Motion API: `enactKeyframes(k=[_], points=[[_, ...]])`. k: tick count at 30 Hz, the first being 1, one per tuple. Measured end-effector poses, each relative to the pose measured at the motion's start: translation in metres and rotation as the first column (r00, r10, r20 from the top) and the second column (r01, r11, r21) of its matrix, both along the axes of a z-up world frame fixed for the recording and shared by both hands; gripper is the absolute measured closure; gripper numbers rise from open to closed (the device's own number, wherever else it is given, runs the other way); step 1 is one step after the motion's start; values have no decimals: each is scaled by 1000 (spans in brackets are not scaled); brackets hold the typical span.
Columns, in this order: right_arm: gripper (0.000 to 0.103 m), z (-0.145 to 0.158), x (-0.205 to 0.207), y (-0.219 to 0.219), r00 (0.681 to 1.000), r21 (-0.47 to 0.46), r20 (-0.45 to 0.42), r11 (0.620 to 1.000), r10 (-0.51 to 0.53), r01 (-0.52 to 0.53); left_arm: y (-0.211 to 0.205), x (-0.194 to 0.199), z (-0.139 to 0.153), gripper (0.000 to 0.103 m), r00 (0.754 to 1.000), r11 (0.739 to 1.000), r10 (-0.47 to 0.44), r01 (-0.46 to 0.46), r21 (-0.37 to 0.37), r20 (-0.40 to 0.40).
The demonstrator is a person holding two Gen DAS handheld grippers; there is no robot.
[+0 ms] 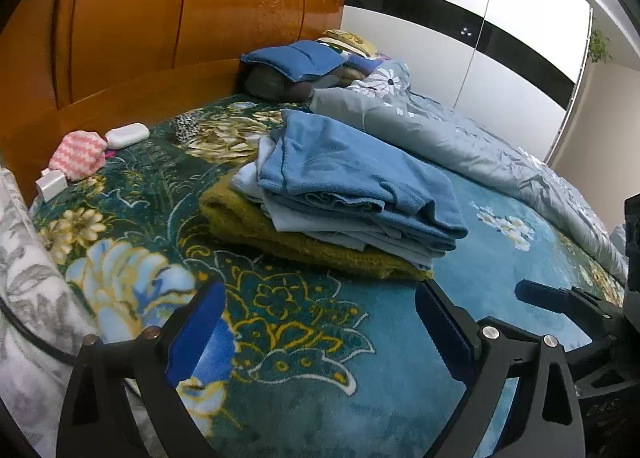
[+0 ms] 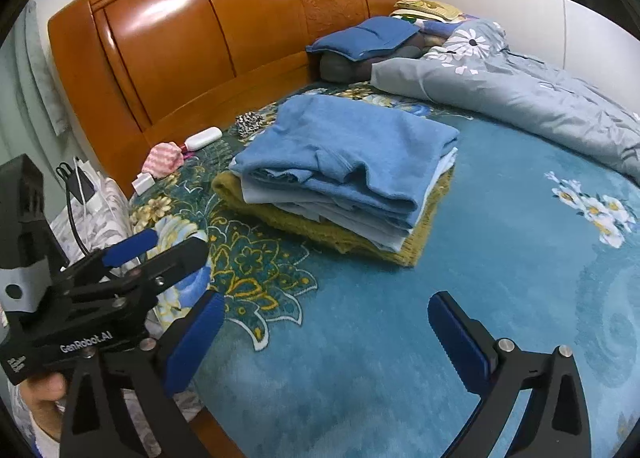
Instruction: Fold clothes
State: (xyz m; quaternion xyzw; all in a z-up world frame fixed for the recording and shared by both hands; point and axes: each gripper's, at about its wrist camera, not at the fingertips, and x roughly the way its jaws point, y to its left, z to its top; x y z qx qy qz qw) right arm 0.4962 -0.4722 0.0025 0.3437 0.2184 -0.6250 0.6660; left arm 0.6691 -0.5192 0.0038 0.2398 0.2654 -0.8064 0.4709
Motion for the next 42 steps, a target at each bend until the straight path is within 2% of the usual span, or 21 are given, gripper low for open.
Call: enactKeyframes(k=[5,12,17,26,34,42], points=[[0,8,0,9,999,19,-16,999,-28,28,11,3,11,7,999,1000,17,-17,-18,30],[0,28,3,23,997,7,-51,999,-51,51,33,-6,26,7,981,994,45,-26,-104,186],[0,39,4,33,996,1,-60,997,-71,71,42,-5,30,7,982,997,35,-22,-71,187],[0,55,2,53,993,-8,-60,995,-98,97,56,-12,44,7,976,995,61,-43,-91,209],[0,76,1,67,992,-39,-72,994,-106,103,63,-14,54,7,975,997,53,-38,-74,217],[0,79,9,71,994,-39,-76,996,-83,81,67,-13,64,7,976,997,47,-32,-72,215]])
